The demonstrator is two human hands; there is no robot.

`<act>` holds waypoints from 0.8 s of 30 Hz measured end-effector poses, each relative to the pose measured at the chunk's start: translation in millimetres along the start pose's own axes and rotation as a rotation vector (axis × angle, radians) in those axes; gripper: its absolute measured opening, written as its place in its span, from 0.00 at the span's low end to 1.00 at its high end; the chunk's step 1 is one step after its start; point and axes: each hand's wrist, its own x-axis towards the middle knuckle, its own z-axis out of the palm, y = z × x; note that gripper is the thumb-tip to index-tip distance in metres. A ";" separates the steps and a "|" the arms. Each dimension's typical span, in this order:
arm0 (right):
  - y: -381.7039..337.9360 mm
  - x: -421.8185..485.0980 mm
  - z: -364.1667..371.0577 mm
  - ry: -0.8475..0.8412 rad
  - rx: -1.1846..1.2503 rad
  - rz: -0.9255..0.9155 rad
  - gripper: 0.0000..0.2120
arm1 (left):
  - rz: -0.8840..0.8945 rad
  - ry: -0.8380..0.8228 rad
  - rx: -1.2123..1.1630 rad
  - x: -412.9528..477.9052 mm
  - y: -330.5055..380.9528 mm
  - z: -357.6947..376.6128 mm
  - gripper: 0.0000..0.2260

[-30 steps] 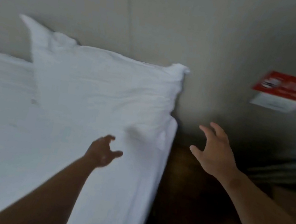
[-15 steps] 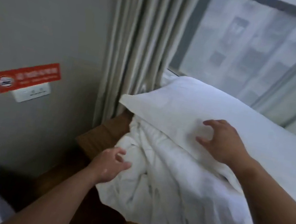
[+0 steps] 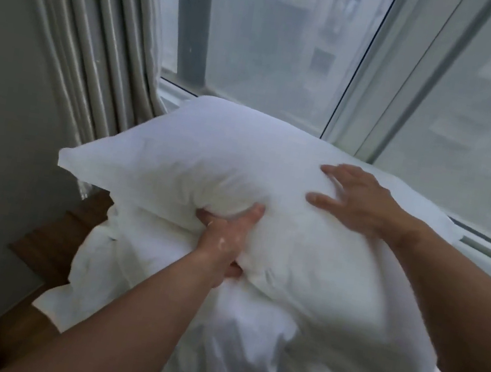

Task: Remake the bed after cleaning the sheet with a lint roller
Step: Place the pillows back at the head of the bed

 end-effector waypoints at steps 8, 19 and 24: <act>-11.2 34.1 42.6 0.101 0.113 -0.037 0.32 | 0.134 0.329 -0.162 24.8 -20.6 34.2 0.62; -101.6 -99.6 -74.6 0.507 0.484 -0.478 0.16 | 0.676 0.404 -0.592 -140.7 -28.6 -5.2 0.27; -190.3 -212.6 -70.6 0.417 0.618 -0.741 0.21 | 0.932 0.736 -0.540 -273.2 -70.4 -79.9 0.31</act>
